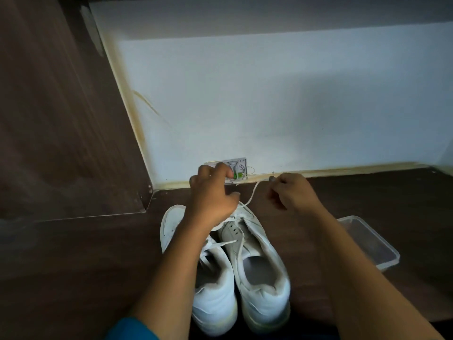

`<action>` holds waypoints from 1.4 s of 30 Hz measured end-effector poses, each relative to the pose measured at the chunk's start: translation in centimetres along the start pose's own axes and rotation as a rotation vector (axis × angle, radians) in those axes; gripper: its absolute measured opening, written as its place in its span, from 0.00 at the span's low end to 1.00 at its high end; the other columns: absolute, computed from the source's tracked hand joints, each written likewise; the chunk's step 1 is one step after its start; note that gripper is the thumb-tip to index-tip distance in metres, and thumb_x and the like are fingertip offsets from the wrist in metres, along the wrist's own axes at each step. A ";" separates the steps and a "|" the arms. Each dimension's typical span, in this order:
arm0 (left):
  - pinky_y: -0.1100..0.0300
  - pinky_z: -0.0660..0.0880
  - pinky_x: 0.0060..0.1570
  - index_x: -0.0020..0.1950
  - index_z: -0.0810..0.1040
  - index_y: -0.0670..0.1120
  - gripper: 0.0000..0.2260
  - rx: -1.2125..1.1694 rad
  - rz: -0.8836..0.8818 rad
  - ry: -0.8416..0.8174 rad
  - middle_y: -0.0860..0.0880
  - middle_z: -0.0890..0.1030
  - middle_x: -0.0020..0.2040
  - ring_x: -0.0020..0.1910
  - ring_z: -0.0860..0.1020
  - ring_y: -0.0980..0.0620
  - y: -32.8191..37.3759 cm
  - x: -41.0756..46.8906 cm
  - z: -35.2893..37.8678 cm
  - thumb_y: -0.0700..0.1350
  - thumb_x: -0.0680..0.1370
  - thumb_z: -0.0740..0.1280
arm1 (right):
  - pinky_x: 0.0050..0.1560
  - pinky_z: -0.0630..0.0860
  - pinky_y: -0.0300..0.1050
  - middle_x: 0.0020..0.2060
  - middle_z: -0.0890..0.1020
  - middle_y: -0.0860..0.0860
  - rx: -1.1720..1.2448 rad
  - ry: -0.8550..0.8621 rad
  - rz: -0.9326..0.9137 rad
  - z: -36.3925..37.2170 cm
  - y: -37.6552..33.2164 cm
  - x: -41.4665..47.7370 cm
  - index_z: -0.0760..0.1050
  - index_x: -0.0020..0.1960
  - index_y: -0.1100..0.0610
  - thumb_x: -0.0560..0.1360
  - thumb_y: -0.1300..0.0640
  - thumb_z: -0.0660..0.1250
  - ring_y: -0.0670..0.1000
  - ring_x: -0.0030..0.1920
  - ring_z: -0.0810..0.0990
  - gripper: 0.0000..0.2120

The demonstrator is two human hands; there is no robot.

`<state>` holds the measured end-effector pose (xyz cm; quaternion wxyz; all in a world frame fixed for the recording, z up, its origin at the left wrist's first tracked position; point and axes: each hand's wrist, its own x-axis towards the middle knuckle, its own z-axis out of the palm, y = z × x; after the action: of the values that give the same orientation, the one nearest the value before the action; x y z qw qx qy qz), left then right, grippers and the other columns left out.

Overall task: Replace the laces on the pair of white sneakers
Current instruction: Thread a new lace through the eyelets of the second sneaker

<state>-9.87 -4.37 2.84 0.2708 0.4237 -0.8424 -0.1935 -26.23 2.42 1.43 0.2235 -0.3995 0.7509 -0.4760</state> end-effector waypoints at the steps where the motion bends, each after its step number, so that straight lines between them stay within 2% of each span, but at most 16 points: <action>1: 0.60 0.64 0.51 0.55 0.72 0.50 0.13 0.008 -0.005 -0.003 0.48 0.67 0.55 0.57 0.67 0.43 0.0 -0.1 0.3 0.44 0.72 0.69 | 0.32 0.70 0.41 0.27 0.78 0.54 0.111 0.039 0.036 0.2 -0.1 -0.1 0.78 0.35 0.63 0.78 0.58 0.63 0.49 0.26 0.72 0.15; 3: 0.60 0.66 0.48 0.45 0.75 0.51 0.06 -0.003 -0.013 0.000 0.50 0.67 0.49 0.53 0.71 0.44 -0.1 0.1 0.4 0.43 0.71 0.68 | 0.26 0.64 0.38 0.25 0.73 0.52 0.319 0.166 0.112 -0.2 -0.5 -0.2 0.80 0.41 0.62 0.77 0.60 0.66 0.47 0.24 0.66 0.08; 5: 0.59 0.70 0.47 0.34 0.75 0.55 0.07 0.027 -0.010 -0.111 0.51 0.70 0.45 0.49 0.74 0.47 -0.2 0.2 0.6 0.45 0.70 0.69 | 0.23 0.57 0.36 0.24 0.66 0.50 0.452 0.222 0.227 -0.9 -1.1 -0.3 0.80 0.43 0.58 0.77 0.58 0.65 0.47 0.23 0.59 0.07; 8: 0.52 0.74 0.55 0.28 0.75 0.58 0.06 0.106 -0.100 -0.347 0.51 0.77 0.48 0.51 0.77 0.47 -0.2 0.0 2.2 0.51 0.65 0.67 | 0.24 0.56 0.37 0.26 0.64 0.49 0.407 0.086 0.425 -0.8 -1.4 -0.6 0.75 0.38 0.55 0.78 0.53 0.64 0.47 0.25 0.59 0.11; 10: 0.48 0.75 0.55 0.28 0.75 0.56 0.04 0.113 -0.161 -0.369 0.50 0.80 0.48 0.51 0.78 0.45 -0.4 -0.1 3.1 0.49 0.60 0.61 | 0.24 0.55 0.36 0.26 0.64 0.49 0.402 -0.024 0.466 -0.1 -1.3 -0.9 0.70 0.32 0.54 0.76 0.54 0.65 0.47 0.25 0.58 0.14; 13: 0.47 0.76 0.54 0.29 0.75 0.52 0.04 0.111 -0.216 -0.365 0.49 0.80 0.47 0.50 0.78 0.44 -0.8 0.2 3.7 0.48 0.58 0.61 | 0.28 0.55 0.38 0.26 0.64 0.50 0.287 -0.095 0.389 0.8 -1.6 -1.3 0.66 0.28 0.54 0.73 0.59 0.64 0.48 0.25 0.57 0.16; 17: 0.49 0.78 0.51 0.28 0.78 0.53 0.05 0.080 -0.263 -0.368 0.49 0.81 0.44 0.48 0.79 0.44 -1.1 0.0 4.0 0.50 0.59 0.63 | 0.20 0.61 0.34 0.26 0.67 0.48 0.043 -0.222 0.238 1.5 -1.4 -1.5 0.68 0.33 0.54 0.79 0.58 0.56 0.44 0.23 0.63 0.16; 20: 0.50 0.78 0.51 0.32 0.81 0.58 0.07 0.033 -0.302 -0.368 0.49 0.82 0.44 0.48 0.80 0.45 -1.3 -0.1 4.3 0.50 0.59 0.64 | 0.22 0.62 0.36 0.23 0.70 0.49 0.014 -0.255 0.168 1.9 -0.8 -1.2 0.73 0.33 0.57 0.79 0.59 0.58 0.45 0.20 0.66 0.16; 23: 0.50 0.78 0.52 0.24 0.76 0.68 0.10 -0.044 -0.364 -0.357 0.50 0.83 0.45 0.49 0.81 0.47 -1.6 0.1 4.6 0.50 0.56 0.65 | 0.22 0.70 0.36 0.27 0.74 0.55 -0.009 -0.351 0.184 2.4 -0.2 -1.2 0.75 0.36 0.62 0.78 0.66 0.60 0.45 0.20 0.72 0.13; 25: 0.51 0.78 0.52 0.23 0.75 0.68 0.10 -0.064 -0.393 -0.334 0.50 0.82 0.46 0.48 0.81 0.47 -1.8 0.2 4.8 0.49 0.56 0.65 | 0.25 0.75 0.36 0.28 0.75 0.56 0.019 -0.358 0.213 2.4 0.3 -1.3 0.75 0.36 0.63 0.76 0.70 0.64 0.45 0.20 0.73 0.10; 28: 0.51 0.78 0.52 0.22 0.75 0.68 0.11 -0.083 -0.413 -0.303 0.51 0.82 0.46 0.47 0.81 0.48 -1.8 0.0 4.8 0.49 0.57 0.67 | 0.31 0.79 0.39 0.29 0.76 0.56 0.001 -0.343 0.207 2.2 0.6 -1.2 0.74 0.34 0.62 0.73 0.72 0.66 0.48 0.24 0.76 0.11; 31: 0.51 0.78 0.52 0.22 0.75 0.67 0.12 -0.105 -0.427 -0.300 0.52 0.83 0.45 0.48 0.81 0.48 -1.8 0.0 4.7 0.47 0.57 0.67 | 0.42 0.82 0.49 0.28 0.77 0.54 -0.184 -0.310 0.141 2.6 0.7 -1.0 0.77 0.32 0.58 0.73 0.70 0.67 0.50 0.29 0.78 0.14; 34: 0.52 0.79 0.50 0.24 0.77 0.64 0.10 -0.110 -0.432 -0.280 0.52 0.83 0.44 0.46 0.81 0.47 -1.8 -0.1 4.9 0.47 0.58 0.67 | 0.44 0.82 0.52 0.29 0.79 0.53 -0.325 -0.285 0.057 3.0 0.8 -0.8 0.79 0.31 0.57 0.72 0.70 0.67 0.50 0.30 0.80 0.14; 37: 0.51 0.79 0.50 0.28 0.80 0.59 0.03 -0.076 -0.431 -0.254 0.51 0.82 0.46 0.47 0.81 0.47 -2.0 -0.2 5.2 0.52 0.58 0.66 | 0.44 0.82 0.52 0.35 0.83 0.55 -0.434 -0.286 -0.069 3.2 0.5 -0.9 0.82 0.38 0.60 0.71 0.70 0.65 0.55 0.37 0.83 0.10; 39: 0.50 0.80 0.49 0.30 0.81 0.59 0.07 -0.085 -0.424 -0.257 0.50 0.83 0.45 0.46 0.82 0.46 -2.3 -0.1 5.5 0.52 0.55 0.66 | 0.46 0.80 0.48 0.39 0.84 0.56 -0.571 -0.275 -0.156 3.4 0.2 -0.9 0.82 0.41 0.59 0.71 0.66 0.65 0.56 0.42 0.83 0.07; 42: 0.50 0.80 0.47 0.29 0.79 0.65 0.09 -0.092 -0.402 -0.265 0.48 0.82 0.44 0.45 0.82 0.45 -2.5 -0.1 5.7 0.51 0.54 0.65 | 0.41 0.74 0.41 0.40 0.84 0.56 -0.654 -0.257 -0.208 3.9 -0.1 -1.0 0.81 0.41 0.57 0.70 0.63 0.65 0.56 0.44 0.82 0.06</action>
<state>-11.81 -5.17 -3.04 0.1330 0.5410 -0.7596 -0.3356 -22.86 1.13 -0.28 0.1268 -0.5807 0.7845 -0.1771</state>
